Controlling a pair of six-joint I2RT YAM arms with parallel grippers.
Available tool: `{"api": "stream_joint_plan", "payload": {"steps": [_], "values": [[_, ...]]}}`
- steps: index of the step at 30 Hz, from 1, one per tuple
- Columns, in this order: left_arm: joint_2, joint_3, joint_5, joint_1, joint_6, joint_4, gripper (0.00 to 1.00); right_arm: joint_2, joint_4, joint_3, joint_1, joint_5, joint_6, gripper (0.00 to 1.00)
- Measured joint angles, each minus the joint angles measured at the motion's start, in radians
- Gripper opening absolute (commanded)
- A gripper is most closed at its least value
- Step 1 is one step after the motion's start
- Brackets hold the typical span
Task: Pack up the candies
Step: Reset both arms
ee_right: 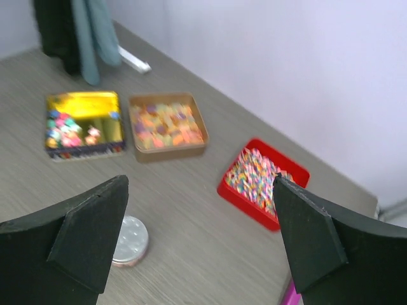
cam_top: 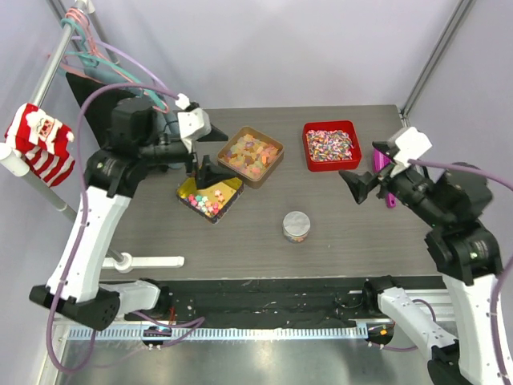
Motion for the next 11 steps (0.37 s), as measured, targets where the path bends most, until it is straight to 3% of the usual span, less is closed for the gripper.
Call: {"api": "stream_joint_plan", "payload": {"steps": [6,11], "values": [[-0.150,0.042,0.024,0.006,-0.097,-0.031,1.00,-0.002,-0.078,0.198,0.000,-0.145,0.003,1.00],[-0.243,0.089,-0.001,0.006,-0.153,-0.034,1.00,-0.006,-0.112,0.258,0.000,-0.234,0.003,1.00]]}}
